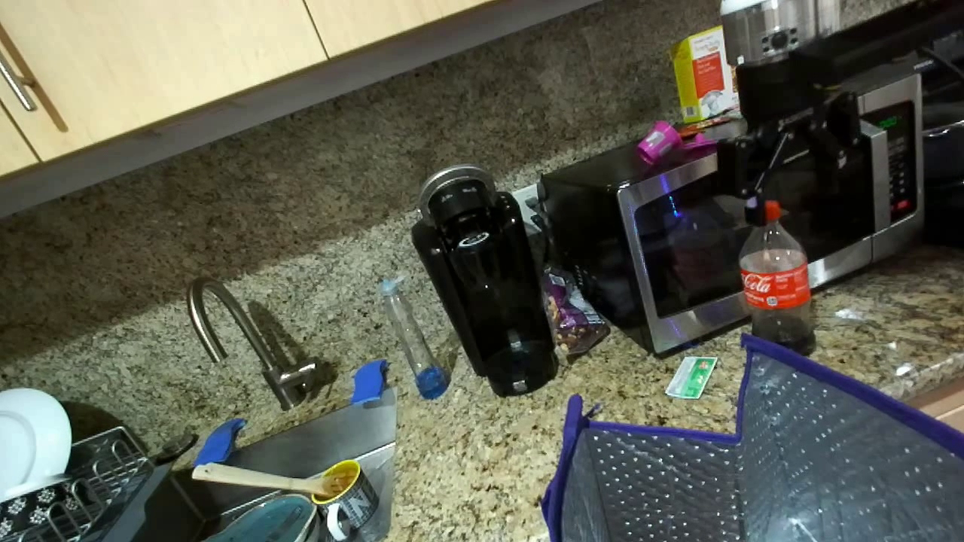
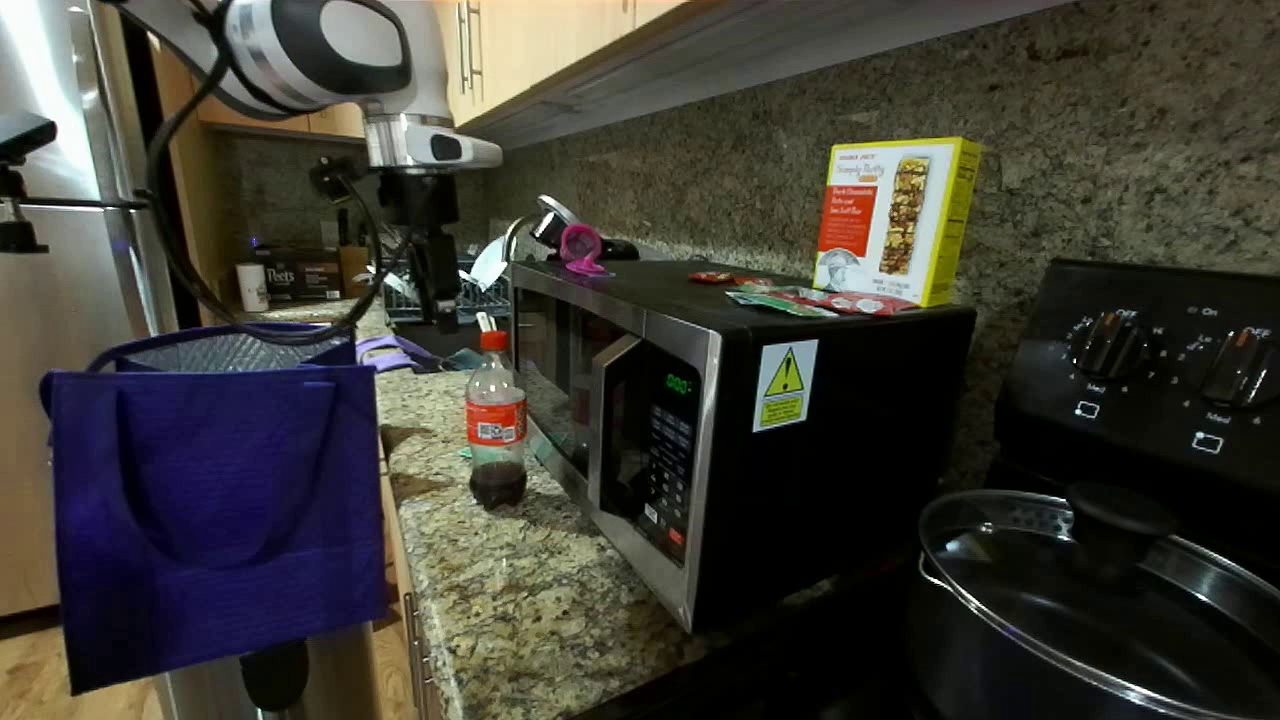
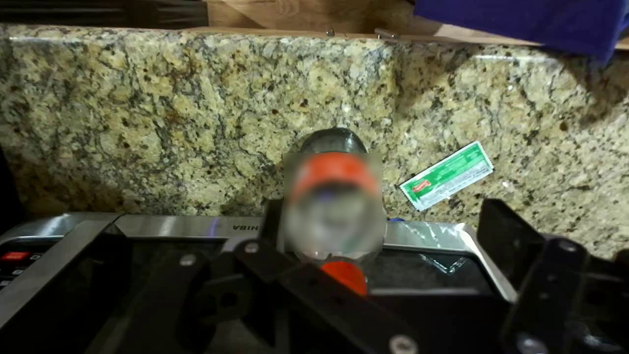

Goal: Put the coke bottle in the blue bag

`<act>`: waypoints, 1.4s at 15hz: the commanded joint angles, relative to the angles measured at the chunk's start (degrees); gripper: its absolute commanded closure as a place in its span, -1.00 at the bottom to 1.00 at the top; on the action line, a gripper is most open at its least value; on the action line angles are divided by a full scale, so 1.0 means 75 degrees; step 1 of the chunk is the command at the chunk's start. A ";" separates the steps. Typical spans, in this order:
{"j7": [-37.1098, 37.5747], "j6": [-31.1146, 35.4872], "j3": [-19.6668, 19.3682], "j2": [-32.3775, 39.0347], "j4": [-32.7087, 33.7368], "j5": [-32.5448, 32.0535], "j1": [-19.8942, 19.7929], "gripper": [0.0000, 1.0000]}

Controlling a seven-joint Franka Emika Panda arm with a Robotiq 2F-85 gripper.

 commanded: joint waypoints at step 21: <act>0.0029 0.0314 -0.0880 0.1125 0.1084 0.0449 0.0135 0.42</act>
